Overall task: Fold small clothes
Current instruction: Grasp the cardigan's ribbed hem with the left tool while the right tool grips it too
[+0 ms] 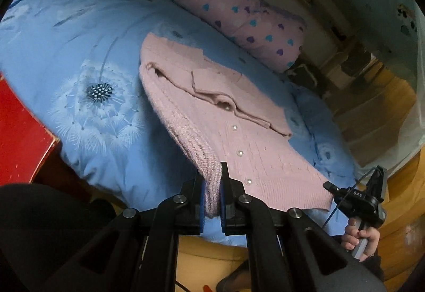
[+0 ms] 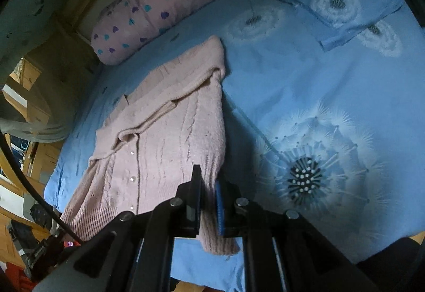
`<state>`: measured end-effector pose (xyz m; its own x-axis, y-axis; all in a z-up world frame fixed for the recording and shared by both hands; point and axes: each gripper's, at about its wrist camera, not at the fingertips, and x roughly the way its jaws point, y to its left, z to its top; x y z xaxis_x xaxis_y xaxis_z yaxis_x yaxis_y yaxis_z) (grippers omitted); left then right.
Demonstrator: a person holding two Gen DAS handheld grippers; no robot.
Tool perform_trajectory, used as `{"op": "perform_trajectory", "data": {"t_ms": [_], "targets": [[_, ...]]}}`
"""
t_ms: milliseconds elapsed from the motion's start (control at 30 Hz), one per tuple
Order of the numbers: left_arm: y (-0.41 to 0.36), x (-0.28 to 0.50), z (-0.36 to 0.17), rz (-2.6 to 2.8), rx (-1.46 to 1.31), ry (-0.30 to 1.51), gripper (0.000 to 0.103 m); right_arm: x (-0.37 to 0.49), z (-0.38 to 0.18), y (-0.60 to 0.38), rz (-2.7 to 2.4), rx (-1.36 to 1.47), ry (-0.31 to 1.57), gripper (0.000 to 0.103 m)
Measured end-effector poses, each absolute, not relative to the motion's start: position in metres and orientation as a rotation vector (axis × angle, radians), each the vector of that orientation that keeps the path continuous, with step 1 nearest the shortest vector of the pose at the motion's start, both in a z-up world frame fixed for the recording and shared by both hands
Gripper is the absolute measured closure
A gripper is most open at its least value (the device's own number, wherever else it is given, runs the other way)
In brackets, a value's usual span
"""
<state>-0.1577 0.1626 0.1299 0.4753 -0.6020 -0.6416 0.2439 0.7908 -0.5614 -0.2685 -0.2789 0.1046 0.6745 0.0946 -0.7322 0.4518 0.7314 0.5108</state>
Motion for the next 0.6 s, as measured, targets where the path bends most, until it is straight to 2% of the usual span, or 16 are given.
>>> {"op": "perform_trajectory", "data": {"t_ms": [233, 600], "targets": [[0.186, -0.177, 0.134, -0.569, -0.474, 0.908, 0.103, -0.302, 0.119, -0.288, -0.223, 0.737, 0.776, 0.094], [0.176, -0.209, 0.155, -0.631, -0.396, 0.844, 0.103, -0.342, 0.131, -0.279, -0.209, 0.669, 0.739, 0.094]]}}
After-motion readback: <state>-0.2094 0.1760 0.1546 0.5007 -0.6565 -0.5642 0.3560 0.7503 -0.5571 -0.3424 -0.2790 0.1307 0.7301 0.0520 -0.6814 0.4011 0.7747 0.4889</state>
